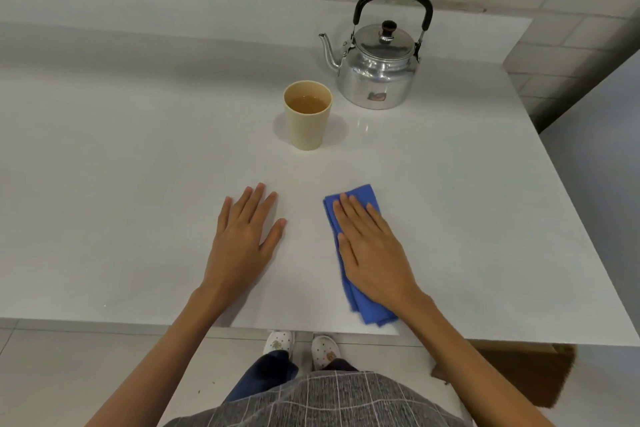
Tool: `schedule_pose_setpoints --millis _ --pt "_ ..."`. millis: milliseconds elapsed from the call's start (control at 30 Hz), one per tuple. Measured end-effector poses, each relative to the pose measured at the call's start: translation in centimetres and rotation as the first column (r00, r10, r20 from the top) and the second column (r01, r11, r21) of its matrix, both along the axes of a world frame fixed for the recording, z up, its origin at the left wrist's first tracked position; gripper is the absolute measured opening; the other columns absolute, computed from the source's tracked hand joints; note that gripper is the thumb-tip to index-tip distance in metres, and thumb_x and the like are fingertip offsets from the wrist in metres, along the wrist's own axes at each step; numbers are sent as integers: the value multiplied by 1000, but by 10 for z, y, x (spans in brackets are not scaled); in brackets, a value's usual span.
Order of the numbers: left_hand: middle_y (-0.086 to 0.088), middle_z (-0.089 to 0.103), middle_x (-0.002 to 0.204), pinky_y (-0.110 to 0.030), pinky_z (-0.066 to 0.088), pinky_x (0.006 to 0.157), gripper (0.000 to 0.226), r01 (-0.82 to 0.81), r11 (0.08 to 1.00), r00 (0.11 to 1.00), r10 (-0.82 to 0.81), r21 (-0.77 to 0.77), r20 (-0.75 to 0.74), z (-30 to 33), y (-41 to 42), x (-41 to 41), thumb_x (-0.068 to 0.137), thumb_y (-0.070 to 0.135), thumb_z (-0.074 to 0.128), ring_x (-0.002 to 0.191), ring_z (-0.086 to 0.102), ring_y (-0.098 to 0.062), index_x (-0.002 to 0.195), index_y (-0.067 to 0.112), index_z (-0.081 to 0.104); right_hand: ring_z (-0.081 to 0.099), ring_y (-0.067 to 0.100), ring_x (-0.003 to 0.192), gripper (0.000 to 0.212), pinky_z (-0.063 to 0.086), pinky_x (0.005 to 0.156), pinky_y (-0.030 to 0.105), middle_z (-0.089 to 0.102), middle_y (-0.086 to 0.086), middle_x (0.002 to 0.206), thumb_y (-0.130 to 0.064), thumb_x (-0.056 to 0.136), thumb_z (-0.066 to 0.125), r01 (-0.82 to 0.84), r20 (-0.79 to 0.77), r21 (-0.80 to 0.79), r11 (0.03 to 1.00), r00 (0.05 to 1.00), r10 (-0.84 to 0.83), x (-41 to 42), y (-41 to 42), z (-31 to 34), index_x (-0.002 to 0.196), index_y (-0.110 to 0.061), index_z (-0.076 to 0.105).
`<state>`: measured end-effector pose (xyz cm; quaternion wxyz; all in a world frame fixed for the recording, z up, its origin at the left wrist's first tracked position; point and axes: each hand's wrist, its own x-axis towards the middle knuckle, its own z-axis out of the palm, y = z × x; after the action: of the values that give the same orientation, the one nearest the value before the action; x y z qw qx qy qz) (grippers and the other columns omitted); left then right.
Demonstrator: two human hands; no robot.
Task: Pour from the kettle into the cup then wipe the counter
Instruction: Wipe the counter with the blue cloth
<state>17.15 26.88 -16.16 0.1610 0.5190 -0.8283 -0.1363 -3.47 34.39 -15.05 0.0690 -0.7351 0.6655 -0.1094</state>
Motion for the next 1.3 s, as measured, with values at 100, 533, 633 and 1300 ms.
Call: schedule_pose_setpoints --millis 100,533,633,1300 --pt "-5 30 153 -42 10 119 59 4 1000 1000 -5 -15 -6 2 1 0 93 49 26 144 20 -20 140 17 38 11 11 142 49 -1 118 24 16 -2 152 -27 98 28 44 27 6 999 999 -44 -24 26 1 145 -12 22" --pt "-10 36 150 -43 11 119 47 21 1000 996 -22 -12 -87 1 -1 2 94 34 47 142 25 -24 136 12 44 14 27 144 50 1 117 35 19 18 154 -18 99 28 339 -42 -88 937 938 -344 -4 -52 -8 145 0 15" --pt "-12 43 145 -43 14 118 45 6 1000 990 -4 11 -143 2 -2 3 94 28 49 139 32 -26 134 9 46 11 29 144 53 -1 117 36 16 20 155 -16 98 29 279 -20 -81 957 959 -281 28 -79 -9 145 1 12" --pt "-6 48 132 -15 33 94 36 -350 922 723 379 168 -578 29 0 34 94 1 32 117 44 -12 125 10 46 37 24 133 42 26 109 26 44 13 143 0 95 32 48 752 181 982 637 -170 130 -116 29 136 -6 42"
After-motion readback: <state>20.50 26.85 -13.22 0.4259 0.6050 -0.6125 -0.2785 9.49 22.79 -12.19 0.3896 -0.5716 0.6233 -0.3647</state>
